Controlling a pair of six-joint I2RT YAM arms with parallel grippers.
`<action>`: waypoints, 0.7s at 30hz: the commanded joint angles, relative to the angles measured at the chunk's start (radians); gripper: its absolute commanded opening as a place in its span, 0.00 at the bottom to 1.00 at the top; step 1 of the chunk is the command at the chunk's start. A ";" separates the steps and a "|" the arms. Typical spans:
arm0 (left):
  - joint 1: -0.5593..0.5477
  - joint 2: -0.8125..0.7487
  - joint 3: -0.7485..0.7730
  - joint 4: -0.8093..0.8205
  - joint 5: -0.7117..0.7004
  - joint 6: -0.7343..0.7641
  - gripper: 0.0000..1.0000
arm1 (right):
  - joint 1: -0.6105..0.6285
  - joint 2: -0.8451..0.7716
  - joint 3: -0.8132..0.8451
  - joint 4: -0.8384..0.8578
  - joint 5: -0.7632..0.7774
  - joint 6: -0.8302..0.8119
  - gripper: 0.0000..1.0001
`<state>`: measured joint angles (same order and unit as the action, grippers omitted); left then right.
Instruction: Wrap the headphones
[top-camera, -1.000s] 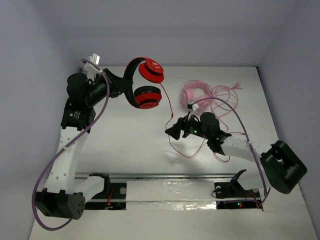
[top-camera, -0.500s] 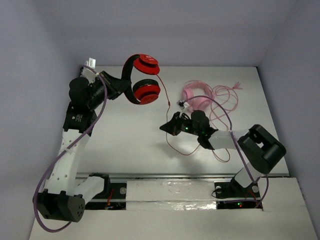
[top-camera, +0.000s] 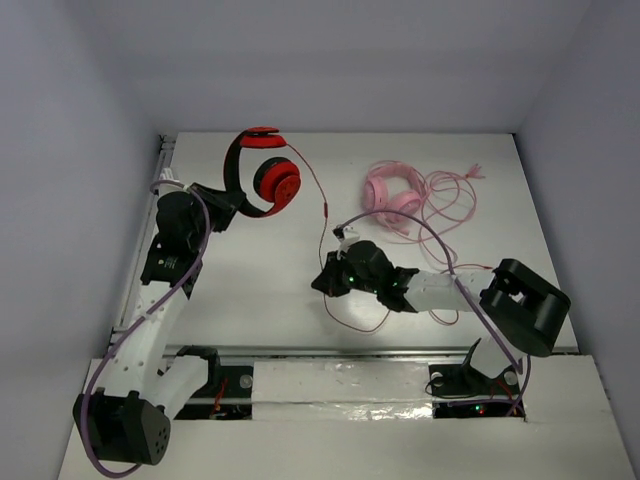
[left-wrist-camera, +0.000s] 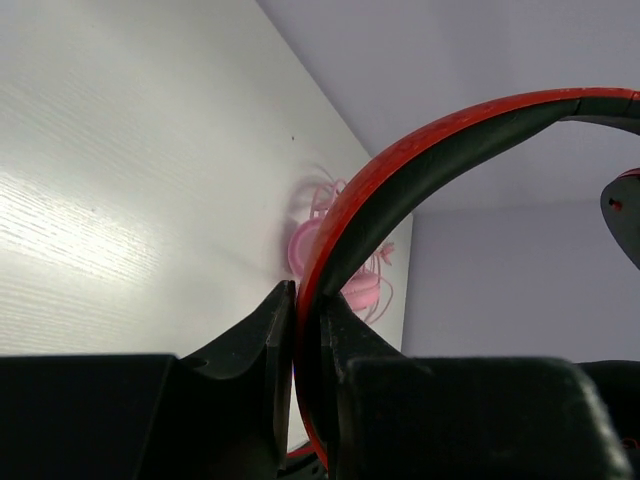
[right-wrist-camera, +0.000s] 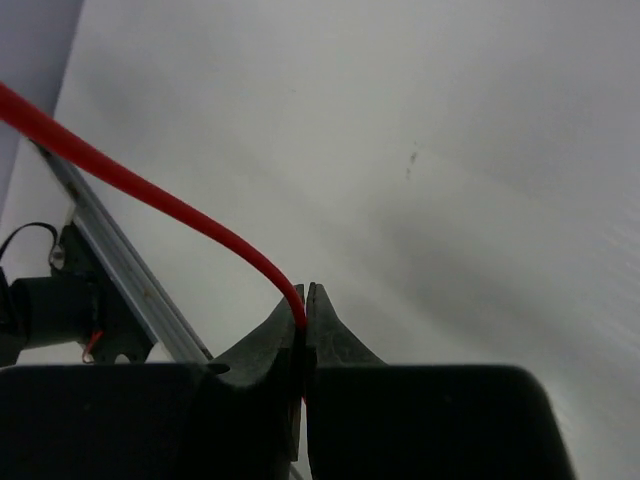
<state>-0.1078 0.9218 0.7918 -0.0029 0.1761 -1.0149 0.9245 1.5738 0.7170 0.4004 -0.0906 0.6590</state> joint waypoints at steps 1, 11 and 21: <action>0.017 -0.044 0.035 0.110 -0.066 -0.050 0.00 | 0.011 0.003 -0.027 -0.072 0.132 0.034 0.00; -0.098 0.063 0.057 0.199 -0.407 -0.123 0.00 | 0.083 0.049 0.107 -0.328 0.296 -0.025 0.00; -0.259 0.124 0.047 0.165 -0.687 -0.070 0.00 | 0.207 0.109 0.240 -0.399 0.342 -0.081 0.00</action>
<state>-0.3435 1.0523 0.7967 0.0650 -0.3626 -1.0760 1.0882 1.6691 0.8959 0.0334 0.2142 0.6159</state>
